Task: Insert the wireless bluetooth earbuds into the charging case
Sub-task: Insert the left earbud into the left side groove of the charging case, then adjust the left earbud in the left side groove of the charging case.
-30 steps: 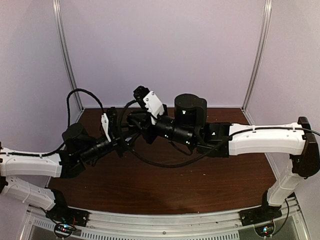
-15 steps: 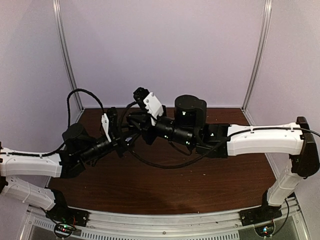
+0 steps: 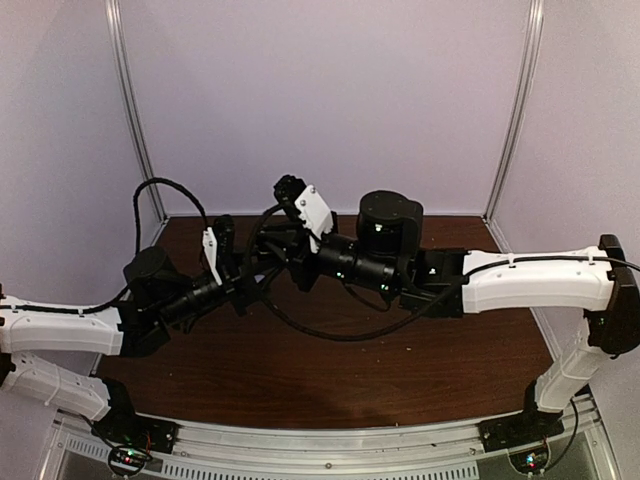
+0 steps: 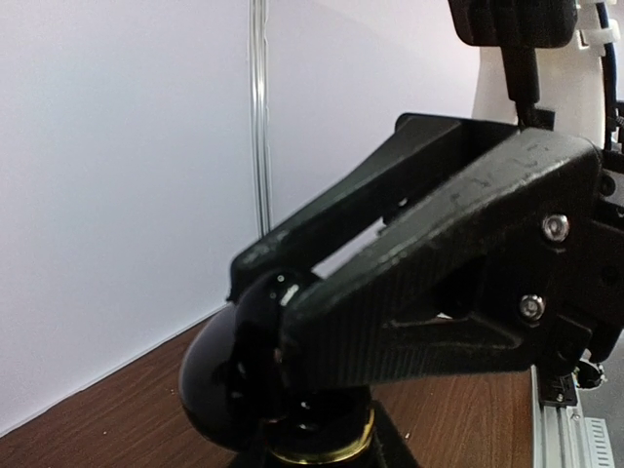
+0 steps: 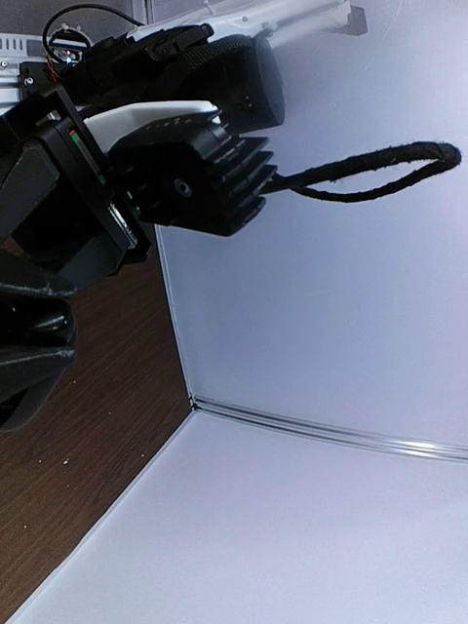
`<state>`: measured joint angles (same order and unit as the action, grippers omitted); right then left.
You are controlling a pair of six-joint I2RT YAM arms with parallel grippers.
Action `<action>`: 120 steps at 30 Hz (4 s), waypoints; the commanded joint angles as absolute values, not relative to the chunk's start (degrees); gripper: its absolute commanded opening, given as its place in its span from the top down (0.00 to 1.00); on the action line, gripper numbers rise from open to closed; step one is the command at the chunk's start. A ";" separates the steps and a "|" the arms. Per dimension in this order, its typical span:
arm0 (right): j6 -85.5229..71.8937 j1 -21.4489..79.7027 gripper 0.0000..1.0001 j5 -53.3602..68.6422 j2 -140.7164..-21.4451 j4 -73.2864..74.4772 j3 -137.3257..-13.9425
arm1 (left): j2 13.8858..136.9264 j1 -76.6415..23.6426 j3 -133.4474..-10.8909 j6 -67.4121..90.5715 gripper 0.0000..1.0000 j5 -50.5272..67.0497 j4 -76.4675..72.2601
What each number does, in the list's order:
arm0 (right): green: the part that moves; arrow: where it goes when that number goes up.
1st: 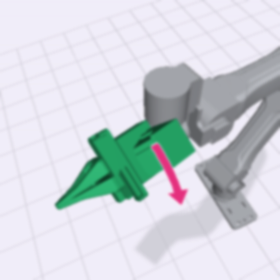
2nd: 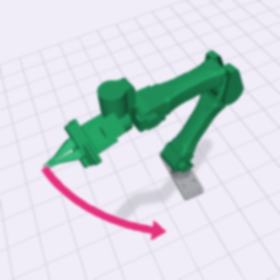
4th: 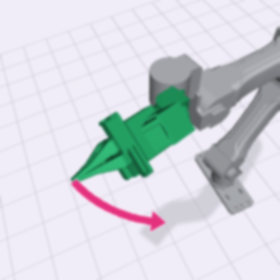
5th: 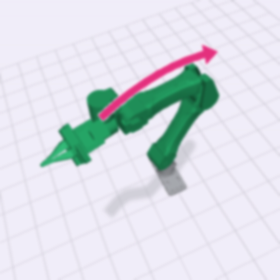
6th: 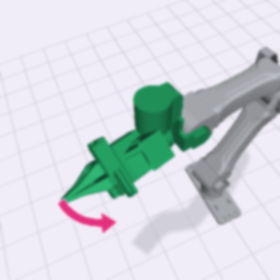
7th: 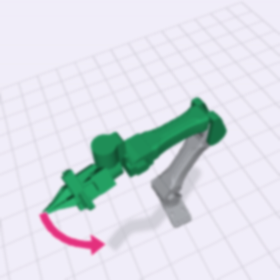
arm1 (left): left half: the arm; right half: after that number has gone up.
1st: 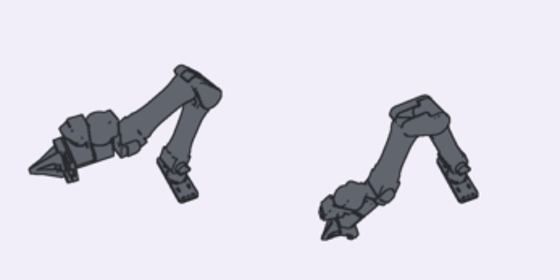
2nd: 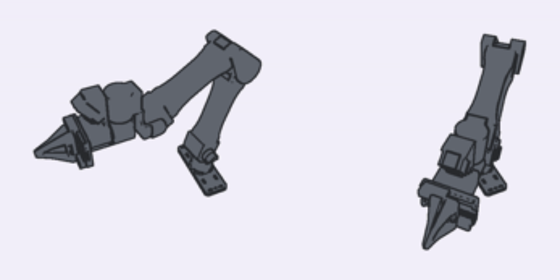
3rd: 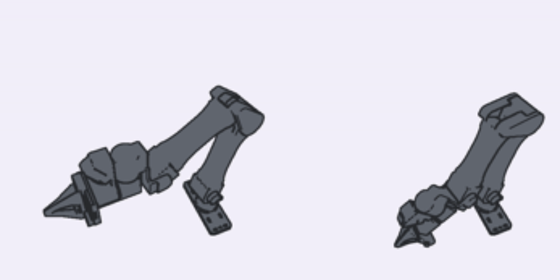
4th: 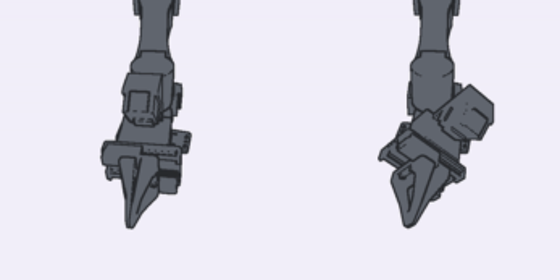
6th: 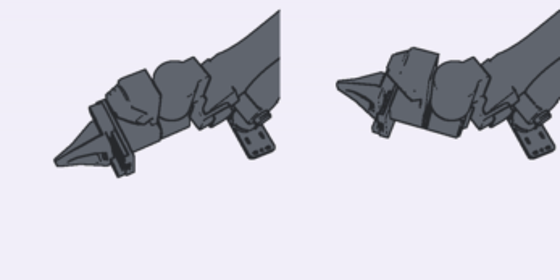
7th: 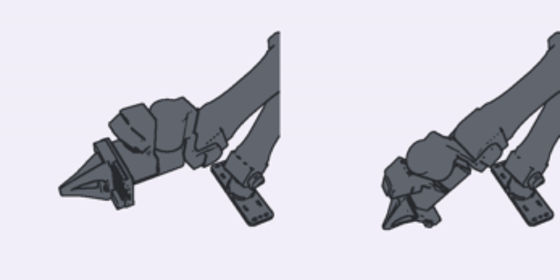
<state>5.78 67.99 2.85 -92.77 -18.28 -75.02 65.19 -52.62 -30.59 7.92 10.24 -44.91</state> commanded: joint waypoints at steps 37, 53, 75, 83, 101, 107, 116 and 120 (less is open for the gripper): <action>5.92 68.60 0.73 5.42 -92.19 -14.78 -73.91 | 62.45 -52.53 -31.38 6.81 1.00 7.99 -49.35; 8.64 68.73 0.59 3.83 -90.44 -12.91 -78.49 | 63.60 -52.56 -31.78 6.81 1.00 10.58 -48.50; 8.94 68.55 0.69 9.13 -86.92 -7.05 -79.72 | 63.72 -52.56 -32.21 6.37 1.00 11.63 -47.10; 7.27 68.72 0.83 12.01 -88.01 -4.69 -79.82 | 63.81 -52.55 -32.85 6.09 1.00 11.50 -46.34; 7.58 68.74 0.89 5.40 -90.42 -3.60 -79.74 | 64.08 -52.51 -33.31 5.38 1.00 12.12 -45.99; 7.13 68.30 0.90 3.31 -90.19 -3.34 -79.36 | 63.91 -52.50 -33.01 5.32 1.00 12.29 -46.14; 6.79 67.68 0.89 3.83 -89.46 -3.25 -78.49 | 63.64 -52.51 -32.78 5.54 1.00 12.27 -46.17; 7.10 67.68 0.88 6.85 -87.90 -3.96 -77.45 | 63.37 -52.56 -32.49 5.78 1.00 12.10 -46.55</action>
